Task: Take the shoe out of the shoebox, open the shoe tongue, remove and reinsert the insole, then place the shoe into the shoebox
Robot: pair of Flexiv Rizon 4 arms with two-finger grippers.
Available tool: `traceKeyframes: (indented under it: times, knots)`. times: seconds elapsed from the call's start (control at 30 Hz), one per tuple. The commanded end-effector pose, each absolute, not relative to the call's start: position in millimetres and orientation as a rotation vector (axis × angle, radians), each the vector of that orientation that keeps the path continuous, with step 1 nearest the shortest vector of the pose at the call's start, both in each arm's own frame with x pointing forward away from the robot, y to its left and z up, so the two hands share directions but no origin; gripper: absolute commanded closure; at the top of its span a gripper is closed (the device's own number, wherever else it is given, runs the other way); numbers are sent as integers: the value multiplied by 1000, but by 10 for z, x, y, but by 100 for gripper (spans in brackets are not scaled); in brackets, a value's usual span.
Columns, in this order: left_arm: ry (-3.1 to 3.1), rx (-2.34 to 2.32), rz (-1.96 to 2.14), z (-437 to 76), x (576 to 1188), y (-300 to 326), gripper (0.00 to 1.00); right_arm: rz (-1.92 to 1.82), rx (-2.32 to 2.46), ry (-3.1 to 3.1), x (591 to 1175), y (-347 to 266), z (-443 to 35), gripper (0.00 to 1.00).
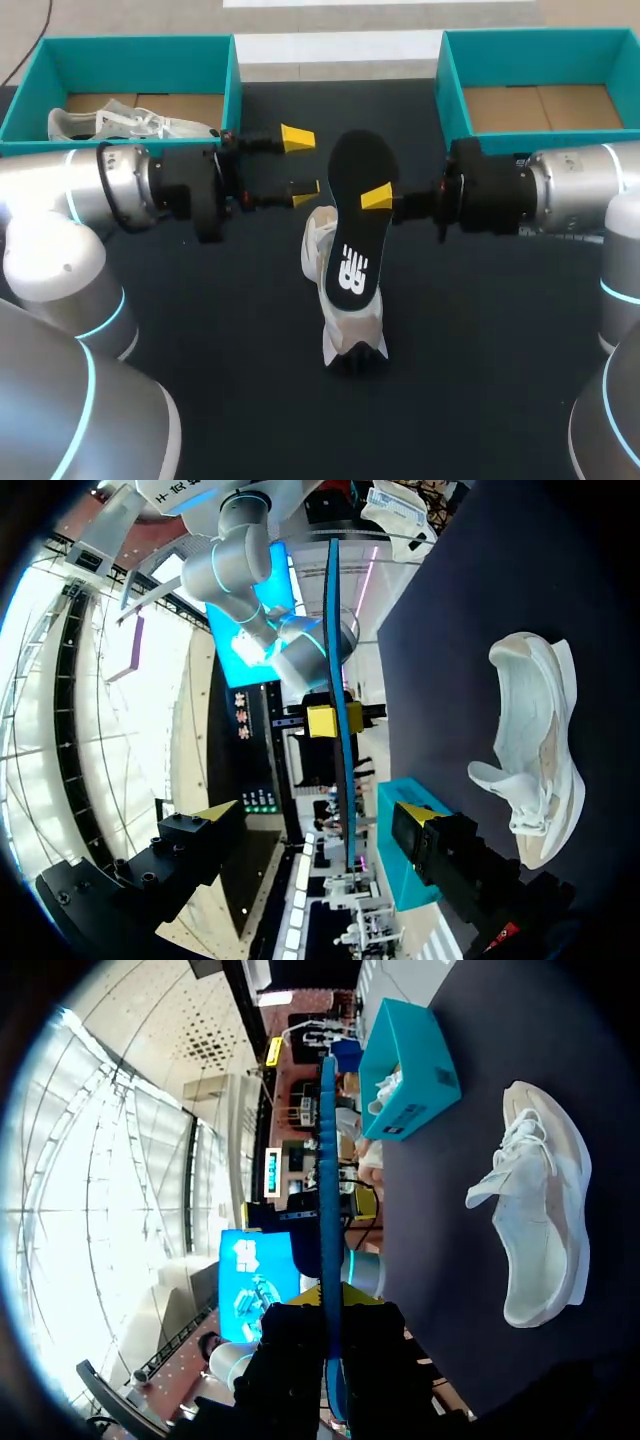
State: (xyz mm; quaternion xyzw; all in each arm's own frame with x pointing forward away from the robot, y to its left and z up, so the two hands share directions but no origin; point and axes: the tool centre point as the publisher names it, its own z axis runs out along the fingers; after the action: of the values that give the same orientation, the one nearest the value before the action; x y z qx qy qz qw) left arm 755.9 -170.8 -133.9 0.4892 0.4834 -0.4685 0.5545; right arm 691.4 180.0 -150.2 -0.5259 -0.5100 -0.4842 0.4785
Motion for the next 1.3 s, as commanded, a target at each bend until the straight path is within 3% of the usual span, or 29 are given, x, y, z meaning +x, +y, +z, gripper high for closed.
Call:
traceKeyframes:
  times: [0.03,0.8,0.97,1.07,1.3]
  knots:
    - [1147,1162,-1107,-1374,7652,-1862,0,-1233,-1345,-1209,6865,1875,-1503,100]
    - [1140,1194,-1159,-1501,7639,-2150,1,-1225,-1336,-1206,7091,2006,-1502,100]
    - [1138,1196,-1163,-1506,7610,-2155,13,-1233,-1333,-1211,7160,1997,-1470,100]
    - [1136,1194,-1161,-1504,7589,-2135,28,-1237,-1327,-1209,7190,1987,-1458,100]
    - [1141,1185,-1152,-1501,7592,-2089,35,-1218,-1316,-1229,7169,1990,-1451,100]
